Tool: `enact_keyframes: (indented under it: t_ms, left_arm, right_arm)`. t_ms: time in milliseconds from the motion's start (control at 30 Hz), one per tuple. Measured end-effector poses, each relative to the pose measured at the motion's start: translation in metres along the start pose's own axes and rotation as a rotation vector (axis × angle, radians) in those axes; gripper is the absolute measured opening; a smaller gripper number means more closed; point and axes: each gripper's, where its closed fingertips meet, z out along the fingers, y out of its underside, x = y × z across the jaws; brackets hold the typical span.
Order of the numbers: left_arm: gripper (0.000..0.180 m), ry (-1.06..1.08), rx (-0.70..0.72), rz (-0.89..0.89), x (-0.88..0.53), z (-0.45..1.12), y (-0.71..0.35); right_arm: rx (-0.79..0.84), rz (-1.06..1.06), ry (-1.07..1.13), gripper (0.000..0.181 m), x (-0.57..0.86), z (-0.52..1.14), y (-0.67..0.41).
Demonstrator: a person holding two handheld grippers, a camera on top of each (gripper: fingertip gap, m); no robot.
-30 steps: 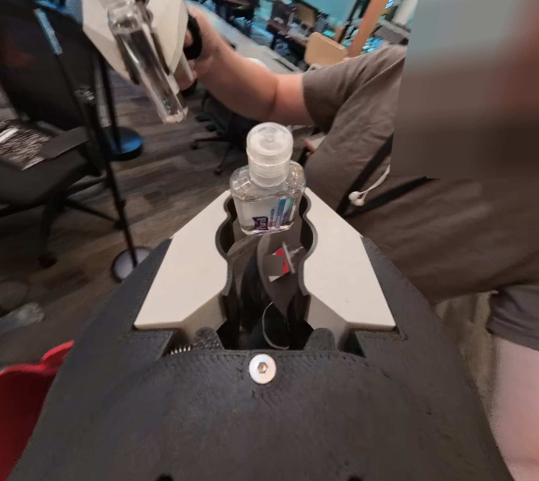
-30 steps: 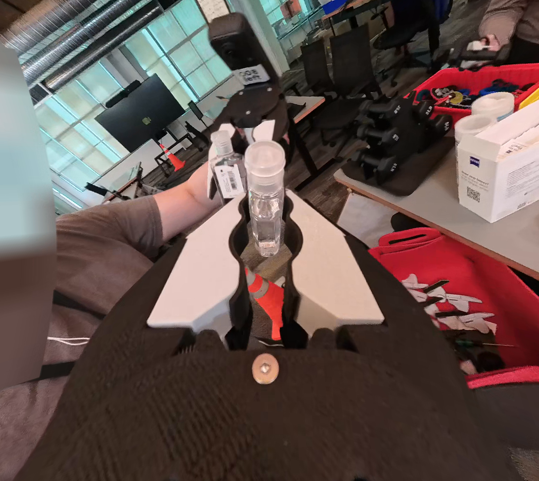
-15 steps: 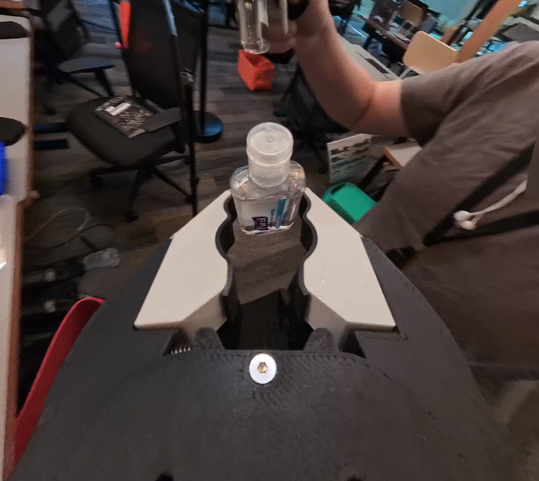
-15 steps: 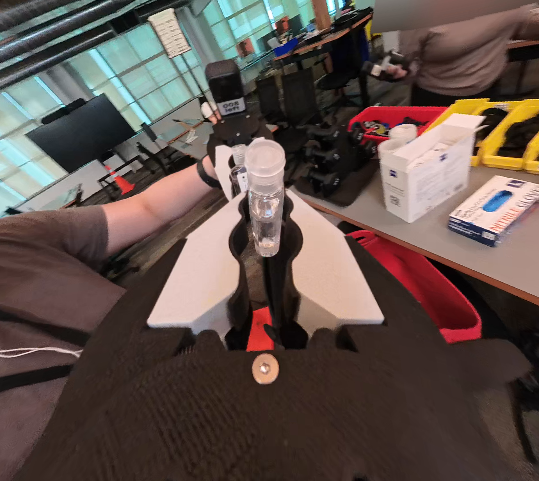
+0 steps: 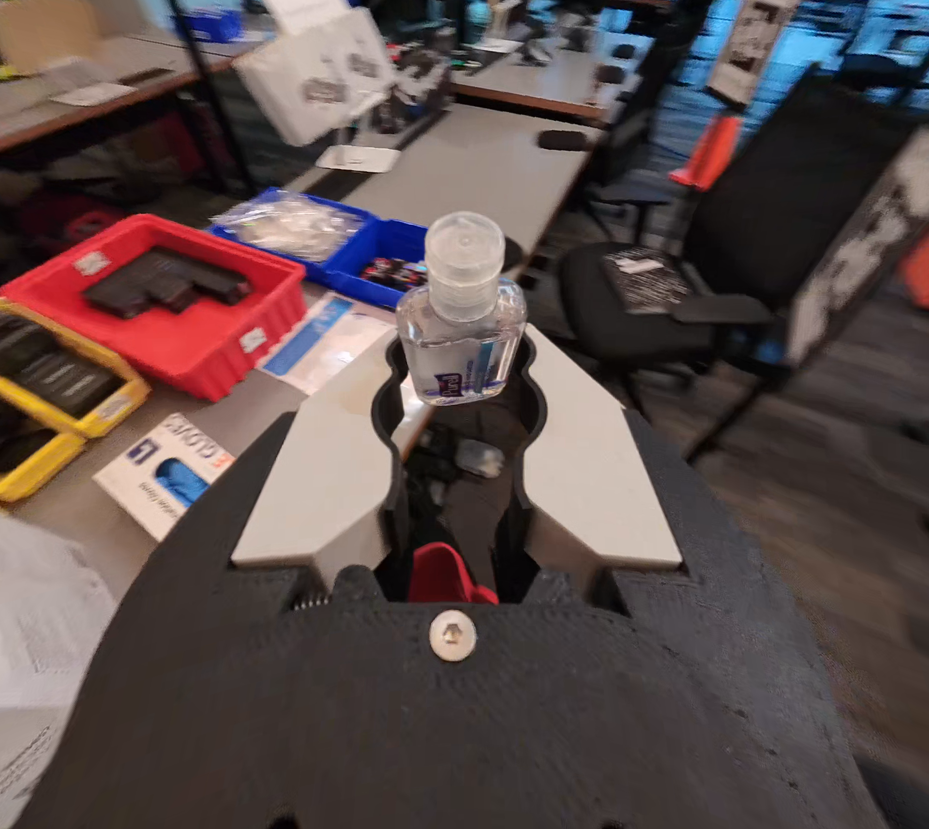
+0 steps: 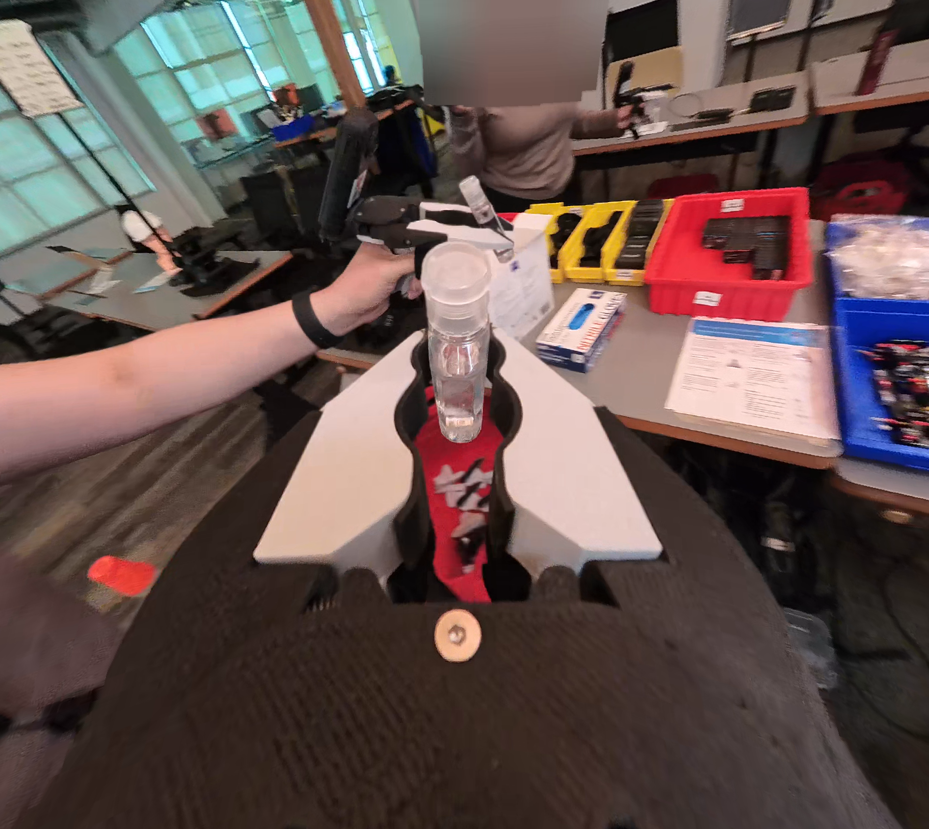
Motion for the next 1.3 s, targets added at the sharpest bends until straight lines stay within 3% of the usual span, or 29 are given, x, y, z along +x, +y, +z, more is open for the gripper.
enact_keyframes:
  t_ms: [167,300,500,767,1000,1300]
  left_arm:
    - [0.042,-0.403,0.008,-0.087,-0.053,0.078,0.03]
    - [0.041,-0.558,0.031,-0.22,-0.08,0.125,0.058]
    - [0.042,-0.73,-0.104,-0.328,-0.151,0.196,0.134]
    - [0.042,-0.856,-0.102,-0.527,-0.241,0.261,0.217]
    - [0.042,-0.962,-0.187,-0.441,-0.276,0.285,0.268]
    - [0.042,-0.947,-0.275,-0.49,-0.273,0.295,0.289]
  right_arm:
    - [-0.005,-0.119,0.071,0.019,0.06,0.0,0.01]
    - [-0.051,-0.164,0.111,0.018,0.096,0.021,0.027]
    - [-0.041,-0.131,0.132,0.018,0.148,0.067,0.07]
    - [-0.134,-0.119,0.195,0.019,0.232,0.113,0.154]
    - [-0.197,-0.061,0.178,0.02,0.288,0.147,0.213]
    - [-0.223,-0.097,0.119,0.02,0.307,0.186,0.235]
